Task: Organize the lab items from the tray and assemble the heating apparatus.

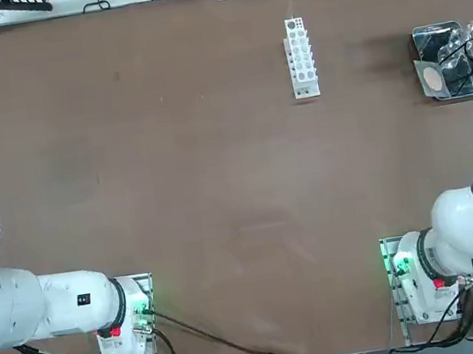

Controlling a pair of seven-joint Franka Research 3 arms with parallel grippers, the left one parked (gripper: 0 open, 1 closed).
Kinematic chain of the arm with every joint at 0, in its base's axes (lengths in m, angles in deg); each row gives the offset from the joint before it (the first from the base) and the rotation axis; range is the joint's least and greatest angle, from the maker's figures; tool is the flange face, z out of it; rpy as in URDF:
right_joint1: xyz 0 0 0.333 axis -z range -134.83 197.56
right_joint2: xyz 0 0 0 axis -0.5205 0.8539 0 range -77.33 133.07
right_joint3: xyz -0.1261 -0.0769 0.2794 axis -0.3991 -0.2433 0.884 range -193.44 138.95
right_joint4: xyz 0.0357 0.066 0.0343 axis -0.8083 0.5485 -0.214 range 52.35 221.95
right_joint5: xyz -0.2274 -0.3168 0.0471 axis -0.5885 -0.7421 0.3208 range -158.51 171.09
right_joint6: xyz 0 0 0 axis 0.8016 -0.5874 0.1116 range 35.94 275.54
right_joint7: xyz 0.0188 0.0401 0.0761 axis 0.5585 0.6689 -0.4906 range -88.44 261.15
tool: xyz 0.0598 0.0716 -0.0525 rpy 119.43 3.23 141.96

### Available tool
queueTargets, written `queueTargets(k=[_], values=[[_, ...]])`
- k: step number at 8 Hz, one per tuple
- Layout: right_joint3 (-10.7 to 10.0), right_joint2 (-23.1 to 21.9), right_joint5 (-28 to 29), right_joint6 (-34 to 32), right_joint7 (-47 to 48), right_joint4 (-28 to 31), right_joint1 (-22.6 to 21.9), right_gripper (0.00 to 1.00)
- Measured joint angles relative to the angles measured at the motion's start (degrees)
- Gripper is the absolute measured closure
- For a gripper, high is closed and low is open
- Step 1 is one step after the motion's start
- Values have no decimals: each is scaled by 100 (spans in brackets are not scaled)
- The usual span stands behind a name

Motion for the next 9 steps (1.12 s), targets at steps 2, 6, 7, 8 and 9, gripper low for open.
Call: queueTargets(k=[2,6,7,8,9], values=[[-42,5,-879,44,451,-204,294,1],[-505,9,-2122,259,1708,-769,380,1],[-557,10,-2529,470,2053,-809,380,1],[-588,13,-2918,633,2495,-824,381,1],[-607,16,-3289,751,2983,-836,382,1]])
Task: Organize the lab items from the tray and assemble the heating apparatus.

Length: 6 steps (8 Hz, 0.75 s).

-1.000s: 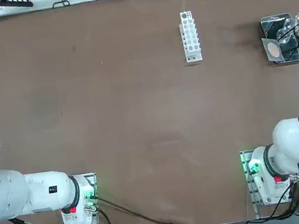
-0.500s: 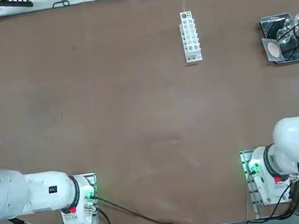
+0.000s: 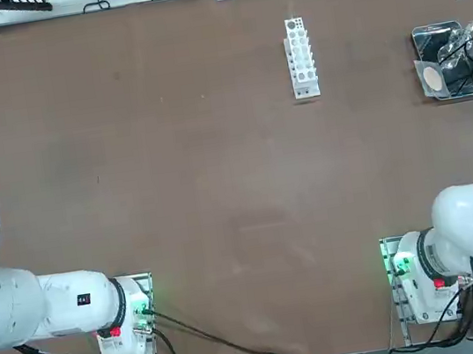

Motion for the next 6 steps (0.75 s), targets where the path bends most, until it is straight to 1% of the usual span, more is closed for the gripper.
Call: queueTargets(k=[3,4,6], values=[[-22,48,-1253,330,1819,-1,-34,1],[-21,100,-1490,382,2344,0,-62,1],[-22,322,-1681,727,2942,2,-101,0]])
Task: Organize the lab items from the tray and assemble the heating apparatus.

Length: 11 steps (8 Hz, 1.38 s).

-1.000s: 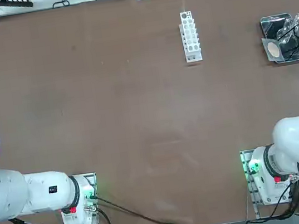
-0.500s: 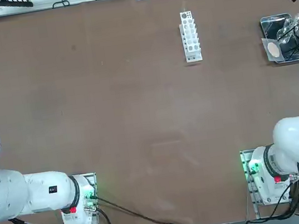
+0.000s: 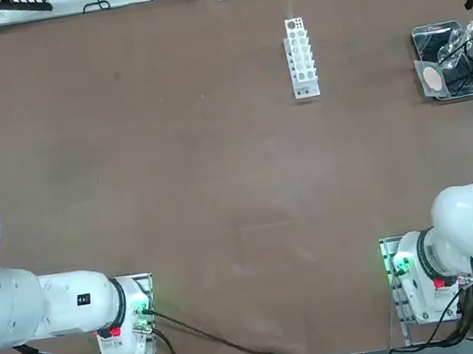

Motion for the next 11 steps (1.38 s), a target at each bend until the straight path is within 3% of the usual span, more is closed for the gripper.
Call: queueTargets(k=[3,9,11], values=[[-86,475,-26,664,219,-3,10,0],[-155,801,-45,856,231,-11,21,4],[-178,868,-82,913,226,-12,24,9]])
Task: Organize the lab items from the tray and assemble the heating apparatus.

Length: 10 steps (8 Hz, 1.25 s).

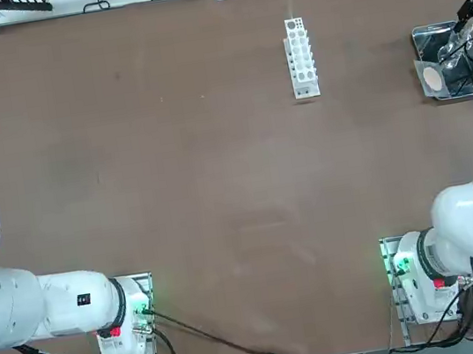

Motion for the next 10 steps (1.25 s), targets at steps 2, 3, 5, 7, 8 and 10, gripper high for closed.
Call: queueTargets(k=[2,3,5,7,8,10], values=[[-29,27,-49,16,-8,0,1,18],[-30,27,-88,16,-9,-1,2,24],[-30,27,-164,16,-9,-1,2,33],[-30,27,-173,15,-11,-1,0,42],[-30,27,-173,15,-11,-1,-2,47],[-29,27,-177,14,-13,-1,-14,56]])
